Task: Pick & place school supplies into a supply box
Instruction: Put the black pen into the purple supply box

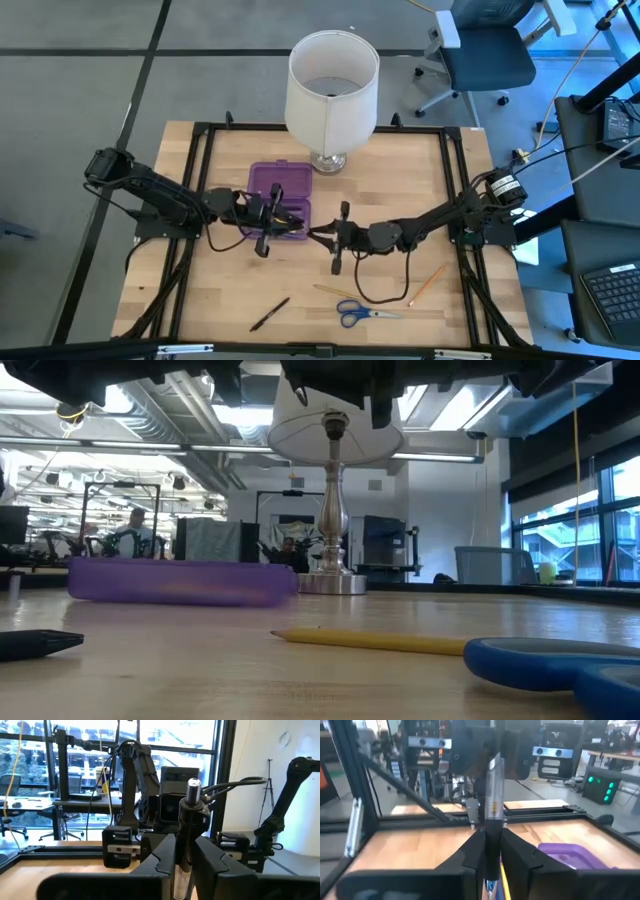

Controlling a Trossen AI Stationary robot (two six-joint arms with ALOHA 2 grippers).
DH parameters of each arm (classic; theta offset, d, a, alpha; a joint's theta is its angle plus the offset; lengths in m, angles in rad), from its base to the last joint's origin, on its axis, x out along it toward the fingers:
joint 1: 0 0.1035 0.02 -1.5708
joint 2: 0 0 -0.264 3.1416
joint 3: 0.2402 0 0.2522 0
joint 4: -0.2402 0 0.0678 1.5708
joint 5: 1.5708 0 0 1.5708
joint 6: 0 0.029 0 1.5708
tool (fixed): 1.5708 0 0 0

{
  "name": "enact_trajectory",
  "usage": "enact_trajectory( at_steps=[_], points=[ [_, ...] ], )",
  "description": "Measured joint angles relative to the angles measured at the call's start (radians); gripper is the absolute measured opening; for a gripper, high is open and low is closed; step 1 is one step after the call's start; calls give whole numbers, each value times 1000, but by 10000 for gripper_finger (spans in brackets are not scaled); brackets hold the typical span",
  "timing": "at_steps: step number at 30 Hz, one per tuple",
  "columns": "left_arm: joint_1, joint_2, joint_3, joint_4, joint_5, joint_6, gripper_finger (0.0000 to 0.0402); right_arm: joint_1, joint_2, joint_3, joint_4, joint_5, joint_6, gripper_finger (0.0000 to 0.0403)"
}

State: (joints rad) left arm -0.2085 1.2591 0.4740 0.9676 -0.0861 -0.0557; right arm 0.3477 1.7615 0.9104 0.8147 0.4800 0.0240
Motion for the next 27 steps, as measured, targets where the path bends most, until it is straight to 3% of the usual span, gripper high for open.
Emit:
enact_trajectory(
  at_steps=[5,11,15,19,22,27],
  points=[
    [1,0,0,-1,6,1,38,1,-4,0,-68,-7,-23,113],
    [1,0,0,-65,-2,-7,36,1,-68,0,-294,-6,95,170],
    [3,-1,0,-159,-24,-18,27,6,-157,0,-514,-26,204,183],
    [30,-2,0,-255,-24,-87,32,15,-245,0,-724,-138,330,185],
    [64,-8,9,-387,-14,-131,34,25,-288,0,-840,-261,369,185],
    [129,-13,124,-816,-2,-193,30,57,-312,0,-933,-379,365,185]
  ],
)
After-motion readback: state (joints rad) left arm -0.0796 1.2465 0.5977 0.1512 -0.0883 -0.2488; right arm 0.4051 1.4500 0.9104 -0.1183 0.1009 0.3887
